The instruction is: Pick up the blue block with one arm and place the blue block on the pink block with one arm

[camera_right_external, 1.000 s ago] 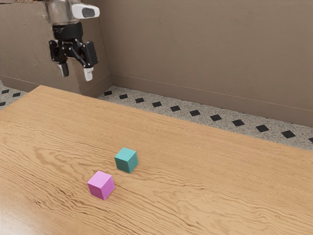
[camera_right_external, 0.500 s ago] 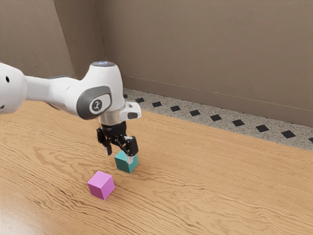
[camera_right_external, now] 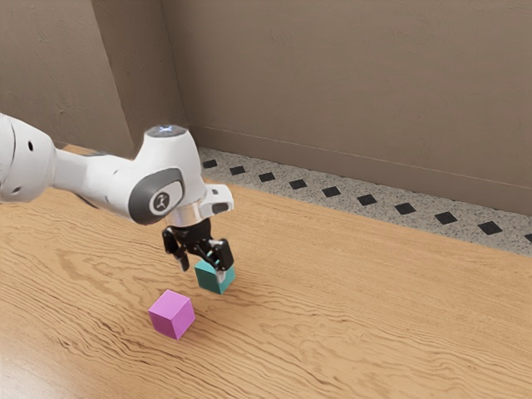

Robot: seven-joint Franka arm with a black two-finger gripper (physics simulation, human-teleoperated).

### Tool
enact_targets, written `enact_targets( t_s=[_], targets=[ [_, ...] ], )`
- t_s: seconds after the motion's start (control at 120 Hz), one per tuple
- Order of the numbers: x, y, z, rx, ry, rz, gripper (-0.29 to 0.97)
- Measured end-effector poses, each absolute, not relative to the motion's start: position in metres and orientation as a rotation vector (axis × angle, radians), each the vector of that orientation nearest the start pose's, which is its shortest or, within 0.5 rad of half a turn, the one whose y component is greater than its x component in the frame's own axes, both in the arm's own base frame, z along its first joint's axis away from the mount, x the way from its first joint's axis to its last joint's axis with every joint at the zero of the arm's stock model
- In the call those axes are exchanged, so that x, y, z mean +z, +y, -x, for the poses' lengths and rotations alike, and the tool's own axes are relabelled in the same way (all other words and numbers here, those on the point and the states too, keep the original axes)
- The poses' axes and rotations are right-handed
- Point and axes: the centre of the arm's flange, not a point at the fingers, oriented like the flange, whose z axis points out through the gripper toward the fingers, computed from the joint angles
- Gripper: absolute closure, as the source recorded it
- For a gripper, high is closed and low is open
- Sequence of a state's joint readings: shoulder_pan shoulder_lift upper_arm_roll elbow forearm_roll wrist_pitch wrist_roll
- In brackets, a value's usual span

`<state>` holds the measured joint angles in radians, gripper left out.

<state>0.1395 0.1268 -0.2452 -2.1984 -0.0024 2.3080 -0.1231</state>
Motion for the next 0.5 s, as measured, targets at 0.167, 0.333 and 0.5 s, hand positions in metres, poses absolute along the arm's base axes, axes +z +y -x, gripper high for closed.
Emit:
enact_targets(
  t_s=[0.167,0.333,0.5],
  targets=[
    [0.314,-0.043,-0.563,-0.007,-0.035,3.156,0.00],
    [0.306,-0.034,-0.578,-0.023,-0.029,3.153,0.00],
    [0.297,-0.047,-0.580,-0.010,0.029,3.161,0.00]
  ],
)
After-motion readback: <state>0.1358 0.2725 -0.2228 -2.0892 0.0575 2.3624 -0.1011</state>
